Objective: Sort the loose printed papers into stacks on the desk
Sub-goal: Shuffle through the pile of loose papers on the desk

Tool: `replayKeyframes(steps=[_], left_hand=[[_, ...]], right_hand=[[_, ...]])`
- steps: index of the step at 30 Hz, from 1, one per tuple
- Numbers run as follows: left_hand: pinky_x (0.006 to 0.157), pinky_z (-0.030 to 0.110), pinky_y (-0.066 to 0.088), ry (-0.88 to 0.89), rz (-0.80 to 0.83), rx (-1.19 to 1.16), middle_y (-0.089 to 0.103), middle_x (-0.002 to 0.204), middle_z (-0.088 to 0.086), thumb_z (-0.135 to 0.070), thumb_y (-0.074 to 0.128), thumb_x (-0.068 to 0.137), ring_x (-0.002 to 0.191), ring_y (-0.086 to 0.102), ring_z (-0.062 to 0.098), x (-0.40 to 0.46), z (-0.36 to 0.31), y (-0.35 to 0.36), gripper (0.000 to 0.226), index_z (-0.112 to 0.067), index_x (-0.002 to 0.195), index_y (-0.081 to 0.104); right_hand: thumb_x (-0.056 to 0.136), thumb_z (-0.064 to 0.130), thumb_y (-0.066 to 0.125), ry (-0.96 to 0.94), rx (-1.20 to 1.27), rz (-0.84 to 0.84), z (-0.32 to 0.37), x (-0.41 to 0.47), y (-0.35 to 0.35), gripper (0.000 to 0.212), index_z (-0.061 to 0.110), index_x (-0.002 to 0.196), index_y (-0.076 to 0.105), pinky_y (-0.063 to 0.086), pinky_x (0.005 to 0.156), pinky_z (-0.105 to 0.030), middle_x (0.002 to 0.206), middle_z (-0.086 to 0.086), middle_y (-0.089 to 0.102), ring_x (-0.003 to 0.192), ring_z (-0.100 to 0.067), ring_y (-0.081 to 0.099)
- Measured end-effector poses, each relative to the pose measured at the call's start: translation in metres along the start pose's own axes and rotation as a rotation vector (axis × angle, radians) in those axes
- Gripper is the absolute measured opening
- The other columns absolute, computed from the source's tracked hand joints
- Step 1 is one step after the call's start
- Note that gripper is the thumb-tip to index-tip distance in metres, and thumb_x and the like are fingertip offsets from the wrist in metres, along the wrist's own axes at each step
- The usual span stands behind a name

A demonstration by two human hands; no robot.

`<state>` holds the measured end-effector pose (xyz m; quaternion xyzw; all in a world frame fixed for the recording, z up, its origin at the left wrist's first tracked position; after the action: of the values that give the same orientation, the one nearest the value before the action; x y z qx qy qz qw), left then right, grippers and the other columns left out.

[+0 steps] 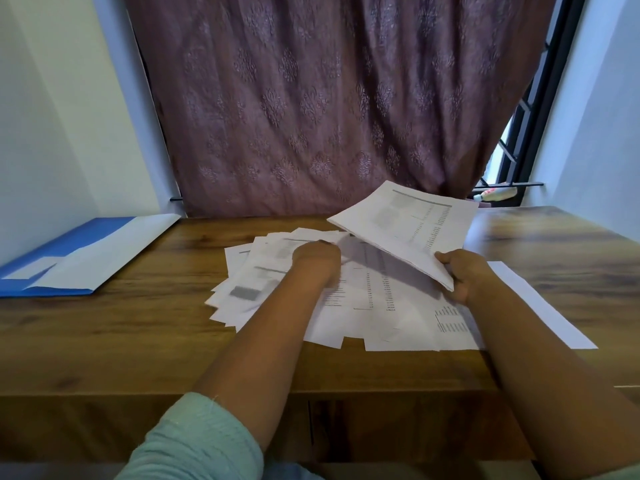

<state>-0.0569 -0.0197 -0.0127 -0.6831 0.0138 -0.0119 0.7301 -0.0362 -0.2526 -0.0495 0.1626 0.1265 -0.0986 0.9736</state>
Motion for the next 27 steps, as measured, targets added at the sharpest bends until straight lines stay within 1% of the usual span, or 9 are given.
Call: replayKeyframes(steps=[3,5,8,11,13,15,18,22,27], left_hand=[[0.106,0.042,0.04,0.084,-0.124,-0.055,0.061,0.128,0.008,-0.008,0.055,0.092,0.117,0.055,0.029,-0.012,0.018,-0.011,0.036,-0.019,0.125,0.064],[0.119,0.056,0.005,0.078,-0.243,-0.067,0.06,0.131,0.004,-0.007,0.053,0.092,0.131,0.044,0.028,-0.017,0.036,-0.015,0.029,-0.027,0.105,0.07],[0.114,0.061,-0.013,0.065,-0.39,-0.156,0.048,0.145,-0.004,-0.008,0.06,0.087,0.144,0.021,0.024,-0.019,0.068,-0.014,0.03,-0.034,0.073,0.065],[0.118,0.039,0.019,0.091,-0.478,-0.556,0.035,0.152,-0.007,0.005,0.058,0.088,0.142,0.022,0.023,-0.016,0.09,0.0,0.044,-0.035,0.075,0.071],[0.091,0.025,0.048,0.053,-0.436,-0.983,0.046,0.141,-0.002,0.004,0.056,0.093,0.126,0.046,0.025,-0.009,0.098,0.017,0.04,-0.031,0.082,0.073],[0.07,0.031,0.054,-0.159,-0.363,-1.341,0.057,0.128,0.008,-0.01,0.055,0.099,0.093,0.063,0.026,-0.003,0.101,0.029,0.022,-0.029,0.102,0.065],[0.079,0.038,0.058,-0.431,-0.121,-1.789,0.062,0.111,0.014,-0.029,0.046,0.104,0.08,0.064,0.022,0.004,0.097,0.036,0.02,-0.02,0.122,0.047],[0.074,0.027,0.056,-0.376,-0.012,-1.551,0.074,0.104,0.011,-0.037,0.06,0.096,0.093,0.068,0.02,0.001,0.081,0.035,0.03,-0.011,0.112,0.063],[0.084,0.035,0.056,-0.352,-0.048,-1.184,0.065,0.124,0.004,-0.033,0.073,0.087,0.109,0.064,0.027,-0.001,0.055,0.035,0.045,-0.013,0.125,0.058]], right_hand=[[0.098,0.004,0.05,-0.045,0.037,0.013,0.005,0.0,-0.001,0.042,0.014,0.139,0.048,0.05,0.039,-0.025,0.115,-0.011,0.064,0.064,-0.02,0.066],[0.098,0.004,0.051,-0.073,0.049,0.049,0.008,-0.001,-0.001,0.044,0.017,0.14,0.046,0.051,0.041,-0.025,0.119,-0.012,0.064,0.065,-0.021,0.067],[0.098,0.006,0.051,-0.034,0.007,0.112,0.011,-0.013,0.002,0.028,0.013,0.125,0.053,0.051,0.041,-0.026,0.099,-0.01,0.068,0.064,-0.023,0.068],[0.098,0.006,0.05,0.011,-0.095,0.214,0.009,-0.021,0.008,0.014,0.012,0.108,0.059,0.059,0.051,-0.036,0.084,-0.01,0.072,0.065,-0.025,0.069],[0.096,0.008,0.055,0.029,-0.221,0.271,0.005,-0.019,0.009,0.019,0.01,0.114,0.059,0.06,0.07,-0.044,0.093,-0.013,0.074,0.081,-0.031,0.071],[0.093,0.01,0.06,0.015,-0.357,0.287,-0.001,-0.015,0.01,0.03,0.01,0.123,0.058,0.056,0.083,-0.051,0.107,-0.015,0.072,0.095,-0.036,0.069],[0.095,0.013,0.06,-0.085,-0.594,0.326,-0.008,-0.014,0.02,0.036,0.018,0.129,0.053,0.056,0.087,-0.05,0.117,-0.008,0.069,0.098,-0.031,0.069],[0.094,0.017,0.06,-0.258,-0.895,0.201,-0.016,-0.015,0.034,0.043,0.018,0.134,0.045,0.054,0.082,-0.035,0.125,-0.002,0.061,0.1,-0.021,0.062],[0.092,0.024,0.058,-0.355,-1.161,0.037,-0.023,-0.017,0.043,0.055,0.014,0.144,0.041,0.043,0.073,-0.022,0.135,-0.006,0.053,0.11,-0.022,0.053]])
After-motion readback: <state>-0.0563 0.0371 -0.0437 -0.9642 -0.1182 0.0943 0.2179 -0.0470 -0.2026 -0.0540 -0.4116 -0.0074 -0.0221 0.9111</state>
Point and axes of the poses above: each hand's wrist, its own x-axis towards the middle knuckle, its own y-axis out of the palm, z = x × y, the point moved 1 cm from there along x, towards the middle knuckle
